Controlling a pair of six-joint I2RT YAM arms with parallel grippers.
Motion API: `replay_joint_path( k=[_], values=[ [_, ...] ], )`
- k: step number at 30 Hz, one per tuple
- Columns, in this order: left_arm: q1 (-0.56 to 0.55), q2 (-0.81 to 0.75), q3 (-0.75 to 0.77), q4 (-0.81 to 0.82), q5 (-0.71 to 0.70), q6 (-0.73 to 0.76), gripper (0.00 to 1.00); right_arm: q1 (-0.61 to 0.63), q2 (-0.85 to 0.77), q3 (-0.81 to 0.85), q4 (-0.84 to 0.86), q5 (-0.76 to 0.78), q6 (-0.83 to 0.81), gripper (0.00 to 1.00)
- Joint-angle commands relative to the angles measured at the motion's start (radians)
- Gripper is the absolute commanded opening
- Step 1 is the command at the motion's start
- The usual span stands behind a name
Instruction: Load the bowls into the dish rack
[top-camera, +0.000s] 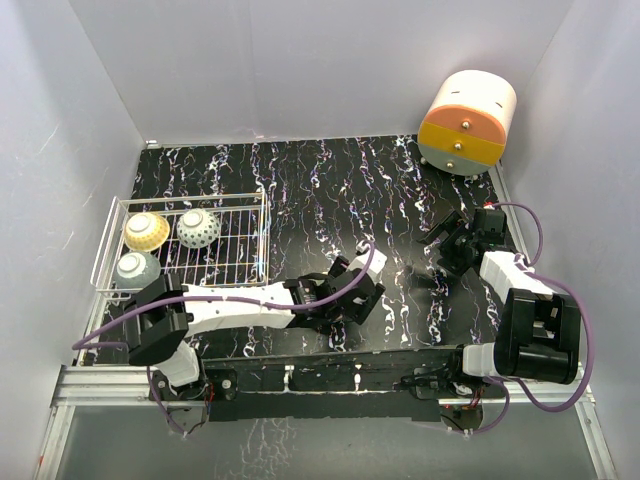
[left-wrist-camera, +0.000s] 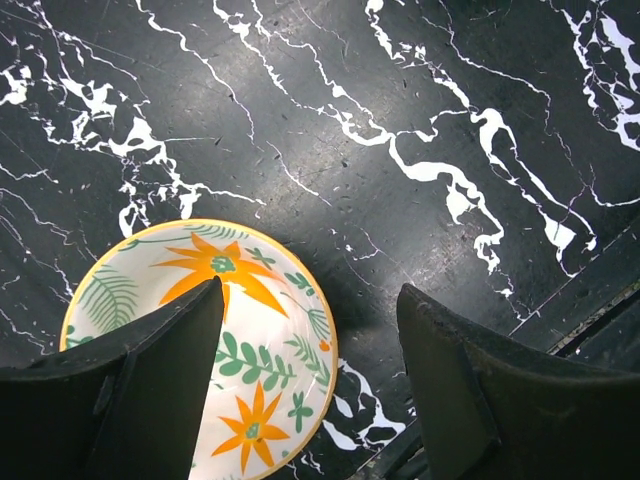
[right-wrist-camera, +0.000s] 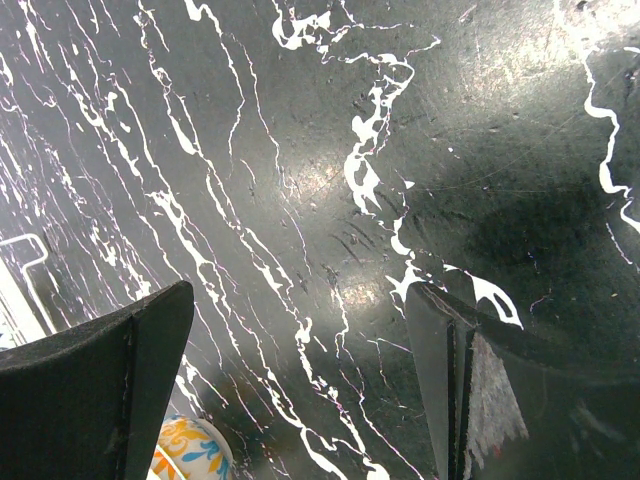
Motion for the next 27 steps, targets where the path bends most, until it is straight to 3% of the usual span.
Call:
replay_joint_path(
  k=[1, 13, 27],
  values=[
    [-0.006, 0.020, 0.025, -0.029, -0.019, -0.037, 0.67, -0.004, -0.018, -0.012, 0.032, 0.013, -0.015, 0.90],
    [-0.006, 0.043, 0.029, -0.079, -0.081, -0.109, 0.61, -0.003, -0.015, -0.010, 0.032, 0.015, -0.013, 0.90],
    [-0.004, 0.104, 0.021, -0.039, -0.016, -0.129, 0.60, -0.004, -0.010, -0.004, 0.031, 0.015, -0.015, 0.90]
  ],
)
